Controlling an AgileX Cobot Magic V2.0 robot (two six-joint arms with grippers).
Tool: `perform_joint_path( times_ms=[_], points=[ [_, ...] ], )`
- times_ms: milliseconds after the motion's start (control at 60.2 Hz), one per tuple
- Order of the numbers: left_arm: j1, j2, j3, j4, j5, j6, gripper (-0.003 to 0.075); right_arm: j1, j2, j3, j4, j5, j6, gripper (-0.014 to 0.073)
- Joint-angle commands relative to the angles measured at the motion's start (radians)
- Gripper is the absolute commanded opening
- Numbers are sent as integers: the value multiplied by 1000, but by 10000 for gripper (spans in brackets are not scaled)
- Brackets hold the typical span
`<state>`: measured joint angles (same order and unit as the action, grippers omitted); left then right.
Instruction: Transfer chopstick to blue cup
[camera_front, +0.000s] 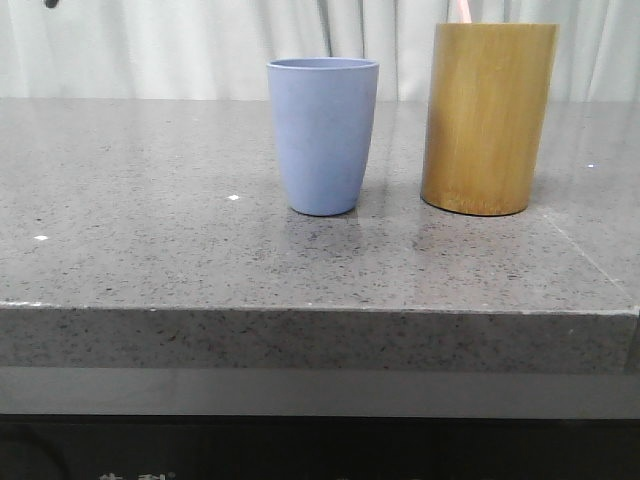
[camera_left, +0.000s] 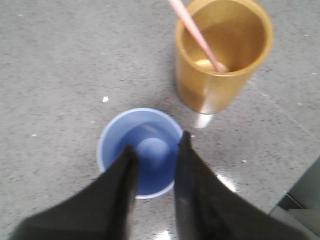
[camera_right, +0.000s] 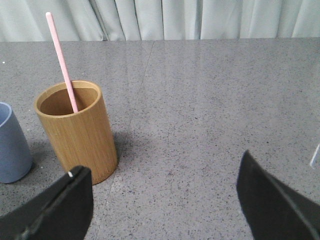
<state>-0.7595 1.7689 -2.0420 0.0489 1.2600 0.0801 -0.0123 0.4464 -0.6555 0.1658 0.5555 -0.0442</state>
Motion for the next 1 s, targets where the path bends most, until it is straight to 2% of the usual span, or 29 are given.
perform_joint_path(
  times_ms=[0, 299, 564, 764, 979],
  points=[
    [26, -53, -28, 27, 9, -2, -8, -3, 12, -33, 2, -70, -3, 601],
    [186, -146, 34, 27, 9, -29, -19, -3, 12, -33, 2, -74, -3, 601],
    [451, -360, 301, 3, -23, -55, -19, -3, 12, -33, 2, -73, -3, 601],
    [568, -573, 625, -41, -256, -55, -19, -3, 52, -50, 2, -86, -3, 601],
    [576, -874, 1017, -49, -604, -55, -19, -3, 170, -95, 3, -137, -3, 601]
  ],
)
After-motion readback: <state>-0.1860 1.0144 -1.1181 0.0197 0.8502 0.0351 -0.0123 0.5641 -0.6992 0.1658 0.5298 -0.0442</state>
